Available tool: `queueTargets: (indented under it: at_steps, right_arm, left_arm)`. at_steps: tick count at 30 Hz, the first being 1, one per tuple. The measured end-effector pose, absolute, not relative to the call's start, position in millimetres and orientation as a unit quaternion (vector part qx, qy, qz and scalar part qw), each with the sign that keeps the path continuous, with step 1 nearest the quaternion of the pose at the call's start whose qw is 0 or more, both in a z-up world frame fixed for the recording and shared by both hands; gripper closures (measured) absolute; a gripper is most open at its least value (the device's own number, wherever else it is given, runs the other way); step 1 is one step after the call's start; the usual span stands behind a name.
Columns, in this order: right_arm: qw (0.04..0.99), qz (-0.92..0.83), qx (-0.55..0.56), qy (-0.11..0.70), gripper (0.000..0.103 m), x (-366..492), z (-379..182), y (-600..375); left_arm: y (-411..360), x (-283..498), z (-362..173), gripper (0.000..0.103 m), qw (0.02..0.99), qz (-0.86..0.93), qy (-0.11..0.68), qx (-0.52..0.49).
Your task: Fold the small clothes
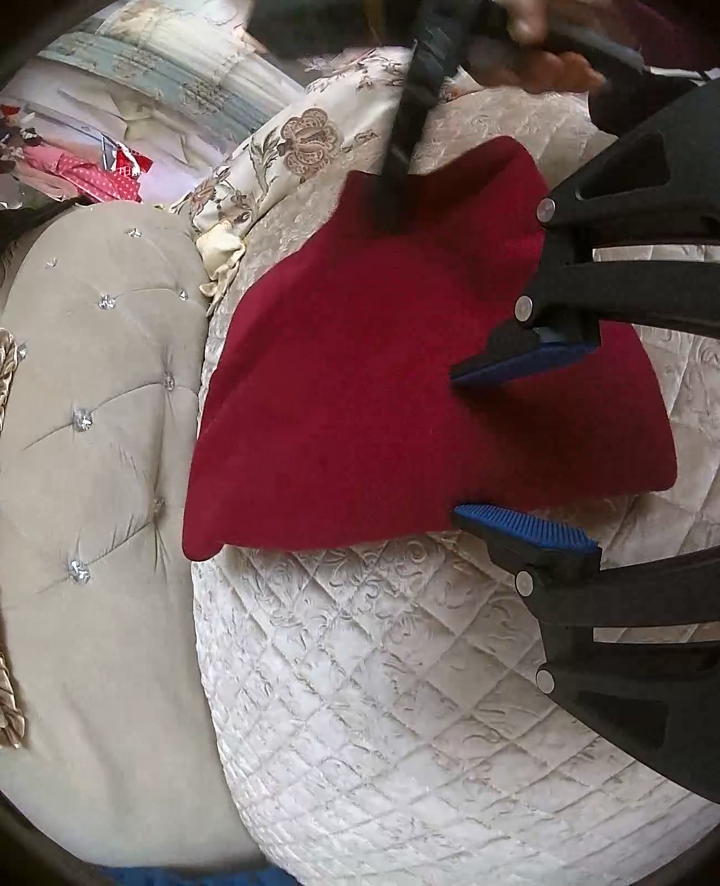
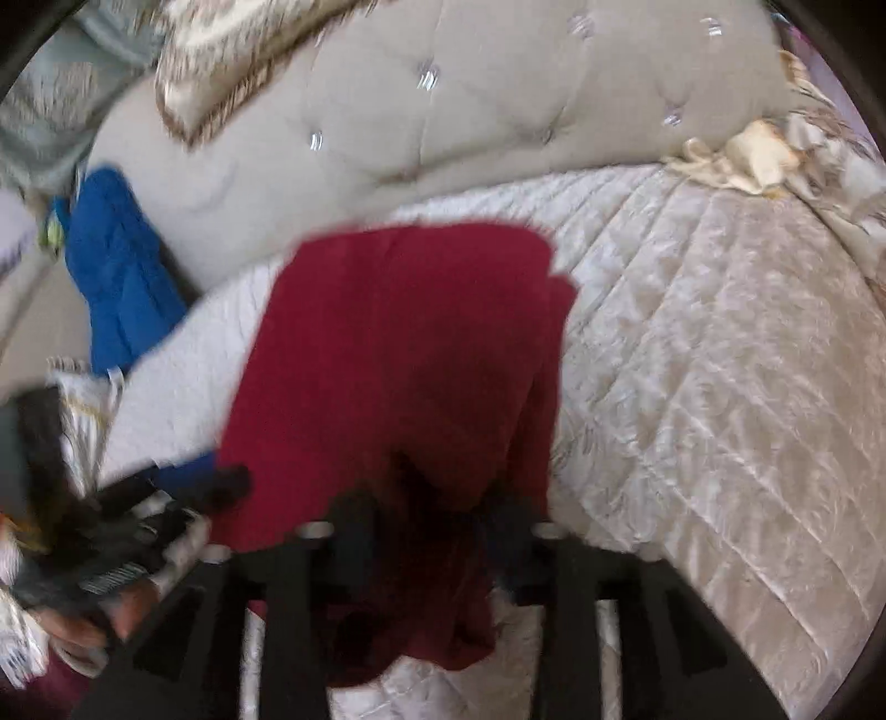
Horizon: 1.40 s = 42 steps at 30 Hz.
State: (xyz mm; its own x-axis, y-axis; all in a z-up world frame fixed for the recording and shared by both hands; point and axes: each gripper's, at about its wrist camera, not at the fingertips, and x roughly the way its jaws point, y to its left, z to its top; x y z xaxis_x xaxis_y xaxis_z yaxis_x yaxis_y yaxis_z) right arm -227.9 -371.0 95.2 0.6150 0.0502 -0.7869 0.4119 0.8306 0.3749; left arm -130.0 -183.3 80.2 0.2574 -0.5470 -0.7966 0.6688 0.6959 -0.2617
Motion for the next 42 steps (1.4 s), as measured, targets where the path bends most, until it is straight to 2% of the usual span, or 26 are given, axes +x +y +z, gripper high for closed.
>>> queueTargets:
  at_steps: [1,4,7,10,13,17,21,22,24,25,26,28,30,31,34,39,40,42]
  right_arm:
    - [0.861,-0.115,0.274,0.414,0.044,-231,102,-374]
    - [0.861,-0.119,0.289,0.401,0.043,-222,108,-386]
    - [0.846,-0.132,0.264,0.443,0.043,-183,88,-391]
    - [0.846,-0.129,0.253,0.451,0.075,-170,72,-393]
    - [0.864,-0.153,0.198,0.436,0.081,-165,73,-390]
    - [0.86,-0.154,0.228,0.429,0.081,-176,63,-398]
    - [0.855,-0.163,0.26,0.419,0.08,-195,80,-401]
    - [0.856,-0.169,0.266,0.411,0.077,-201,88,-401]
    - [0.865,-0.177,0.27,0.384,0.065,-212,103,-396]
    - [0.875,-0.175,0.267,0.364,0.05,-216,110,-390]
    - [0.88,-0.169,0.262,0.357,0.044,-217,113,-386]
    - [0.883,-0.148,0.24,0.377,0.044,-209,111,-374]
    - [0.87,-0.148,0.223,0.414,0.06,-200,96,-366]
    - [0.862,-0.161,0.215,0.43,0.077,-199,85,-365]
    - [0.859,-0.172,0.225,0.427,0.077,-209,68,-366]
    - [0.859,-0.16,0.222,0.432,0.077,-214,77,-367]
    - [0.86,-0.157,0.232,0.426,0.075,-217,81,-368]
    - [0.862,-0.154,0.263,0.405,0.064,-224,83,-374]
  left_arm:
    - [-182,-129,80,0.081,0.789,-0.385,0.475,0.058]
    - [-182,-126,80,0.08,0.789,-0.383,0.478,0.05]
    - [-184,-125,78,0.079,0.79,-0.378,0.479,0.051]
    - [-185,-125,77,0.077,0.793,-0.377,0.476,0.056]
    - [-187,-125,76,0.074,0.795,-0.377,0.471,0.06]
    - [-189,-126,77,0.074,0.796,-0.376,0.471,0.06]
    - [-187,-128,78,0.074,0.8,-0.369,0.468,0.066]
    - [-186,-128,78,0.074,0.802,-0.367,0.467,0.066]
    - [-186,-127,78,0.074,0.802,-0.366,0.468,0.062]
    - [-186,-127,78,0.074,0.802,-0.365,0.468,0.06]
    - [-186,-127,78,0.074,0.803,-0.364,0.468,0.06]
    - [-185,-128,78,0.074,0.804,-0.363,0.467,0.061]
    - [-186,-129,78,0.074,0.805,-0.363,0.465,0.063]
    - [-186,-129,78,0.074,0.805,-0.363,0.465,0.064]
    - [-186,-128,78,0.074,0.8,-0.367,0.471,0.057]
    - [-179,-123,85,0.074,0.802,-0.376,0.463,0.027]
    - [-178,-122,87,0.074,0.802,-0.378,0.462,0.018]
    - [-176,-118,89,0.073,0.801,-0.381,0.462,0.001]
